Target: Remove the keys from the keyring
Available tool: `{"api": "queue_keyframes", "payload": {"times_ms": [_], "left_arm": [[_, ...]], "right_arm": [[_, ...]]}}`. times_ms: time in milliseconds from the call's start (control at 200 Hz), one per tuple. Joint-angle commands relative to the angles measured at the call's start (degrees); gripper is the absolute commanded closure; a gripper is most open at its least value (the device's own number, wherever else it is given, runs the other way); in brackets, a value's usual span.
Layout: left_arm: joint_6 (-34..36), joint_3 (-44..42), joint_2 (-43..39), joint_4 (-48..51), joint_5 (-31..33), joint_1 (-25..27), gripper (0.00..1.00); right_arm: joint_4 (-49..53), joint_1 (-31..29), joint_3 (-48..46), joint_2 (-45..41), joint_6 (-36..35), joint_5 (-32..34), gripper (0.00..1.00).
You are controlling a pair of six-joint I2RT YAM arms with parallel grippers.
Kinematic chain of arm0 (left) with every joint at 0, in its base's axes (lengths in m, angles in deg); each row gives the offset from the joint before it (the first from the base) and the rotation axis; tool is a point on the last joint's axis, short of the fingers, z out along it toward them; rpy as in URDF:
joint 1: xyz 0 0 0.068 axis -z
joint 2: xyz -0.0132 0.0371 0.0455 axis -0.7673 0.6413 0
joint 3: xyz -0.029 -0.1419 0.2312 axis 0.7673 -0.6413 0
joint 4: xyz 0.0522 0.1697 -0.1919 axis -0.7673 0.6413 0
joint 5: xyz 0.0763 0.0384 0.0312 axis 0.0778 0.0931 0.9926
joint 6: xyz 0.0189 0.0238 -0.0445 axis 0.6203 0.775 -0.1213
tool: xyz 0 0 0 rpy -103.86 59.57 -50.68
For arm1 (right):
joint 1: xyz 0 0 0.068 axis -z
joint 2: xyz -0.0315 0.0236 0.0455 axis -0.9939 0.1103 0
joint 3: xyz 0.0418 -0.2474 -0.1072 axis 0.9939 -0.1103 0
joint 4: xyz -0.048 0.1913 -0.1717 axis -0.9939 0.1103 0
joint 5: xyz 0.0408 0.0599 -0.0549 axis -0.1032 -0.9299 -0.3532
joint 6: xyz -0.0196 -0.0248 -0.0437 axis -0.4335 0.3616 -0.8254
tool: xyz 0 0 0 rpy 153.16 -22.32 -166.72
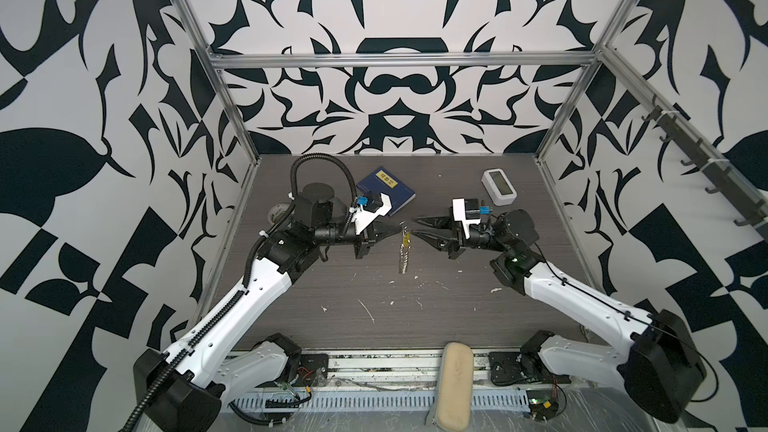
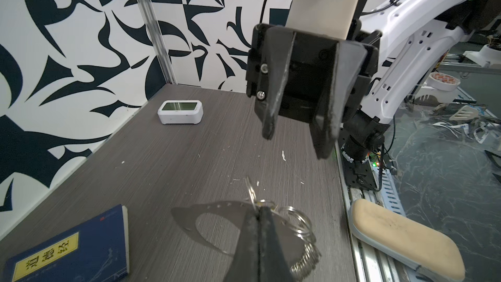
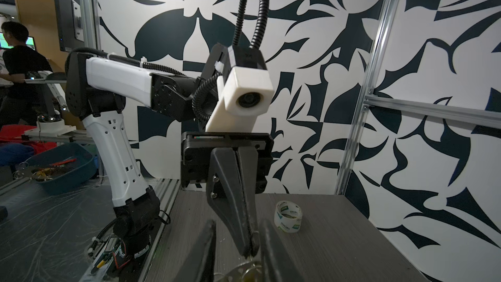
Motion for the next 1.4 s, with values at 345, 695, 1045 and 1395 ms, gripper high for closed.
{"api": "queue_keyframes", "payload": {"times_ms": [345, 695, 1045, 1395], "left_arm": [[7.5, 5.9, 1.0, 13.1, -1.1, -0.2, 1.0], [8.6, 6.5, 1.5, 14.8, -1.7, -0.2, 1.0], [9.6, 6.6, 1.9, 16.0, -2.4, -0.2, 1.0], [10.0, 7.5, 2.3, 16.4, -2.7, -0.2, 1.0]], "right_arm": [[37.2, 0.2, 15.7, 1.7, -23.1, -9.6, 0.7], [48.8, 0.2, 23.9, 6.9, -31.3, -11.9, 0.7], [59.8, 0.2, 30.2, 12.4, -38.0, -15.2, 0.75], [63.6, 0.2, 30.7, 13.5, -39.7, -16.2, 0.9]]}}
